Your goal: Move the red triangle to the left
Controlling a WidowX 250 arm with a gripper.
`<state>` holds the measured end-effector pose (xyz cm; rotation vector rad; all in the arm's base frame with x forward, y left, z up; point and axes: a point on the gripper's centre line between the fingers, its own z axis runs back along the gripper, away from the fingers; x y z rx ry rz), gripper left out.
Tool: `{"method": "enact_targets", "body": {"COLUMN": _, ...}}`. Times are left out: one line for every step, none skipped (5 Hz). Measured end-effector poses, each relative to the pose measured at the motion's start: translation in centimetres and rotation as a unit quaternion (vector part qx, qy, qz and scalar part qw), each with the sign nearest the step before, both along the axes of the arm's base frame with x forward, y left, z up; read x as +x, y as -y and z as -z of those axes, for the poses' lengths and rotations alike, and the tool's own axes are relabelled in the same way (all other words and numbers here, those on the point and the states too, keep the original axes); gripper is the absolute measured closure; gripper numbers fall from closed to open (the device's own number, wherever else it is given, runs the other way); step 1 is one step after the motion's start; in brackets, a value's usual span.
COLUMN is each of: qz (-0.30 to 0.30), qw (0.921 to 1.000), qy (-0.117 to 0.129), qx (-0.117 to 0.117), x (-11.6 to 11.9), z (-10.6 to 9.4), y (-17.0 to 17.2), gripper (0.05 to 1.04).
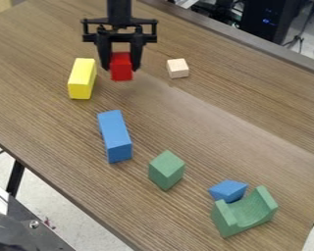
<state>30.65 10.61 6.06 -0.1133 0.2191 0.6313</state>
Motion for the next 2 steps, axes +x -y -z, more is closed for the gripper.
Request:
{"method": "enact_targets", "body": {"qz": -0.003, "qw": 1.0, "qy": -0.006, "qx": 0.001, "x": -0.04, "z": 0.3, "y": 0.05, "gripper": 0.435}}
{"method": "enact_targets", "body": {"qz": -0.011, "qw": 0.9996, "qy": -0.016, "qx": 0.021, "x": -0.11, "z": 0.39, "y": 0.0, "gripper": 0.144}}
